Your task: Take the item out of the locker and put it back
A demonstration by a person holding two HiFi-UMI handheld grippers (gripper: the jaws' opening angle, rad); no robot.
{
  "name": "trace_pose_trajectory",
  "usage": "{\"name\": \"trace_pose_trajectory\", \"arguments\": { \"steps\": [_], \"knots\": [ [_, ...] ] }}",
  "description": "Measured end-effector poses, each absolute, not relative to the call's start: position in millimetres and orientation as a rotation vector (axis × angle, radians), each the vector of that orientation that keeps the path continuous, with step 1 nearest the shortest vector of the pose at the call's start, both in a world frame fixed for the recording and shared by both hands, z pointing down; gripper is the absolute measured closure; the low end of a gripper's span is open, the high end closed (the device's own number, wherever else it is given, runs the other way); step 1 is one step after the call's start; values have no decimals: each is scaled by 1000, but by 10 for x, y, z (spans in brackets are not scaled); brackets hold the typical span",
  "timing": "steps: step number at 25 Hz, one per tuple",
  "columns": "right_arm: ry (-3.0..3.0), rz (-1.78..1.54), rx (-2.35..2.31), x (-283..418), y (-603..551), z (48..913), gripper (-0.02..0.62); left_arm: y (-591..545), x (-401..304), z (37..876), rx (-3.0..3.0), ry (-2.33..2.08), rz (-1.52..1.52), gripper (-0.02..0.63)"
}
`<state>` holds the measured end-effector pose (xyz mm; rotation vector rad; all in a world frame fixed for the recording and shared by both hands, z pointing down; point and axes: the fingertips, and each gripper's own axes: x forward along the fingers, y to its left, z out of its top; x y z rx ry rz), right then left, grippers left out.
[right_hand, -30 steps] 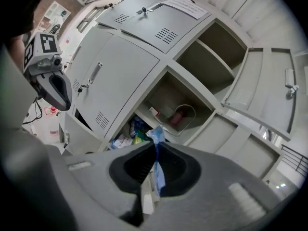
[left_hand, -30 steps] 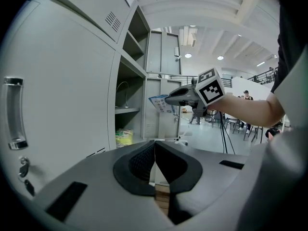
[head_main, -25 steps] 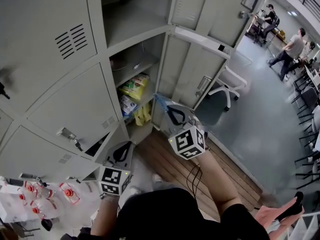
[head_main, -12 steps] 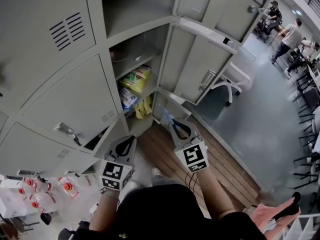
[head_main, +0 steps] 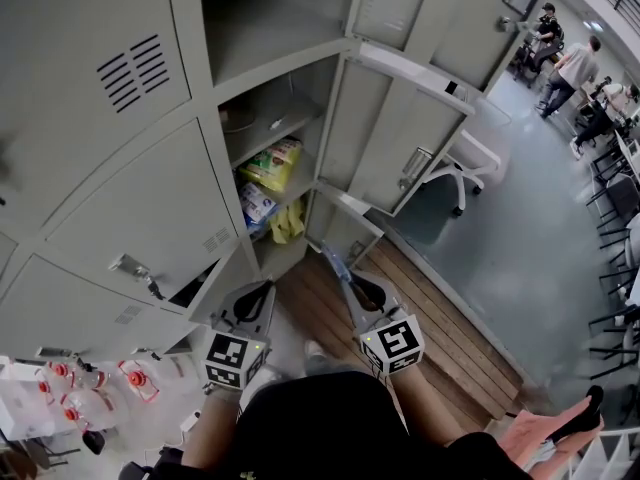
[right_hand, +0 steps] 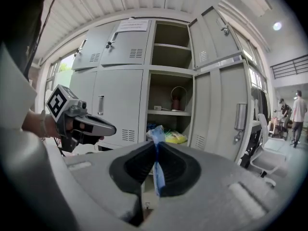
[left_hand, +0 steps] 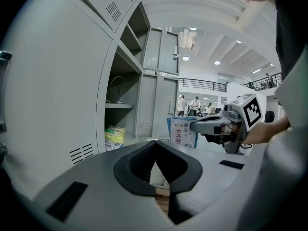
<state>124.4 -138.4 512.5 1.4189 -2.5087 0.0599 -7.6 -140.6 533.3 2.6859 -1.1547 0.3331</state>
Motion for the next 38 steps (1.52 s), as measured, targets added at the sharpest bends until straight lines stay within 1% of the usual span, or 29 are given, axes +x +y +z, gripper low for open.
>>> {"name": "trace_pose_trajectory", "arguments": {
  "steps": [8, 14, 24, 30, 38],
  "knots": [
    [-2506, 183, 1471, 1412, -1292, 5312, 578, -1435, -99, 5377, 2676, -1152, 332, 598],
    [-2489, 191, 1503, 1508, -1310, 5315, 578, -1458, -84, 5394, 2673, -1141, 348, 598],
    [-2483, -67, 1454, 1361, -1641, 4934, 578, -1504, -273, 5282, 2657, -1217, 371, 598],
    [-2522, -221, 1419, 1220, -1958, 4516, 578, -1526, -487, 5210, 2627, -1304, 373, 598],
    [-2568, -465, 1389, 961, -2416, 3731, 578, -1557, -716, 5159, 2591, -1411, 361, 598]
  ]
}}
